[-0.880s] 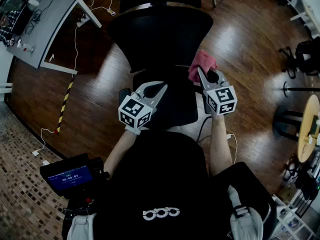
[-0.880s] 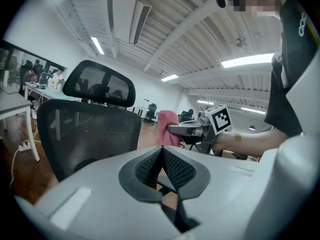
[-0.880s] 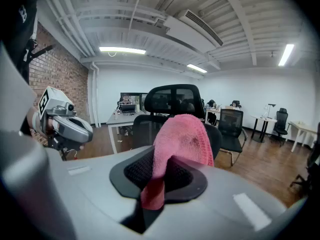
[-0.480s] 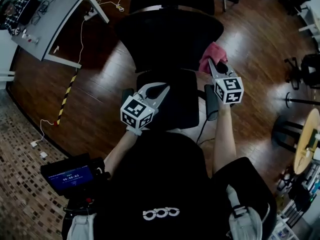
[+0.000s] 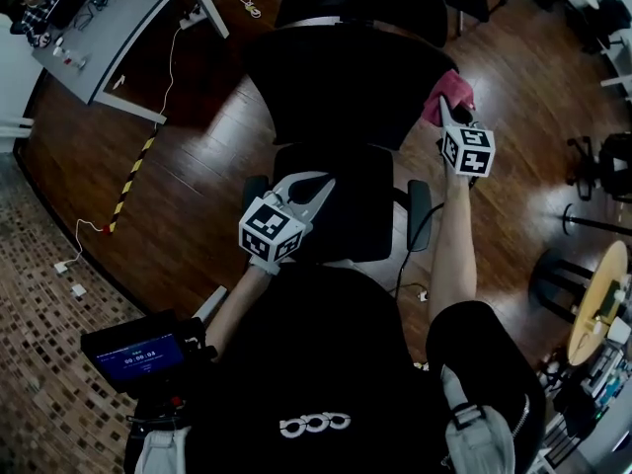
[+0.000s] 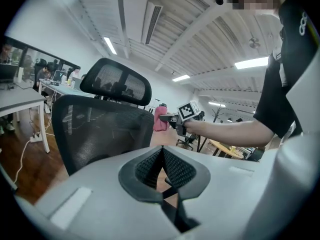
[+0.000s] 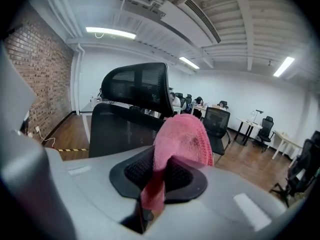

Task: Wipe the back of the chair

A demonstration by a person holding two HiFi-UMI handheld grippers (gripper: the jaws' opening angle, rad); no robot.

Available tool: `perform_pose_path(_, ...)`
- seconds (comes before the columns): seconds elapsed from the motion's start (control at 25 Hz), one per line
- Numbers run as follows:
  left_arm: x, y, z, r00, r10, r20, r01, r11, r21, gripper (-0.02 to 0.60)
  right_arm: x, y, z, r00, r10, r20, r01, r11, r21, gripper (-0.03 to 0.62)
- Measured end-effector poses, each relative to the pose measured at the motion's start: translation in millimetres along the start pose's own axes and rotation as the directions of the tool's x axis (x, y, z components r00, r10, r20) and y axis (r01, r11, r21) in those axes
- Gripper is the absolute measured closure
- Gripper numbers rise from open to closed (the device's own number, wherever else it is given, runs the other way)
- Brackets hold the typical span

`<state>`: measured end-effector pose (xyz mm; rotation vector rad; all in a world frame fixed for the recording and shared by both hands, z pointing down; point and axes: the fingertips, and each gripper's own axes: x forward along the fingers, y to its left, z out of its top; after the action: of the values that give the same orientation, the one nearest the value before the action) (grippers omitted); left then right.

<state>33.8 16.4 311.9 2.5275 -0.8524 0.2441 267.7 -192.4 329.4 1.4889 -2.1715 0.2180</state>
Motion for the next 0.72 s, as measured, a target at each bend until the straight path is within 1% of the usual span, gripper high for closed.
perform_pose_path(0.2, -8.6, 6.5, 0.3, 0.999, 0.033, 0.002, -0.033, 0.999, -0.017, 0.588, 21.5, -24.0, 4.3, 0.999, -0.042, -0.032, 0.042, 0.999, -0.010, 0.551)
perform_pose_path(0.36, -4.2, 10.6, 0.4, 0.999, 0.048, -0.003, -0.048, 0.999, -0.025, 0.588, 33.6, -48.7, -2.0, 0.991, -0.107, -0.078, 0.105, 0.994, -0.020, 0.551)
perform_pose_path(0.48, 1.5, 10.9, 2.5, 0.999, 0.051, -0.003, -0.051, 0.998, -0.023, 0.588, 36.6, -66.0, -11.0, 0.976, -0.180, -0.125, 0.178, 0.984, -0.026, 0.552)
perform_pose_path(0.6, 5.7, 8.2, 6.2, 0.999, 0.046, 0.001, -0.046, 0.999, -0.015, 0.588, 40.1, -78.1, -22.0, 0.951, -0.253, -0.180, 0.247, 0.968, -0.052, 0.552)
perform_pose_path(0.64, 6.6, 7.1, 6.8, 0.999, 0.044, 0.002, -0.044, 0.999, -0.012, 0.588, 42.7, -78.9, -24.6, 0.945, -0.262, -0.195, 0.255, 0.965, -0.060, 0.553)
perform_pose_path(0.72, 7.3, 6.4, 6.9, 0.999, 0.044, 0.002, -0.044, 0.999, -0.008, 0.588, 52.3, -74.2, -26.3, 0.945, -0.250, -0.213, 0.240, 0.968, -0.071, 0.552)
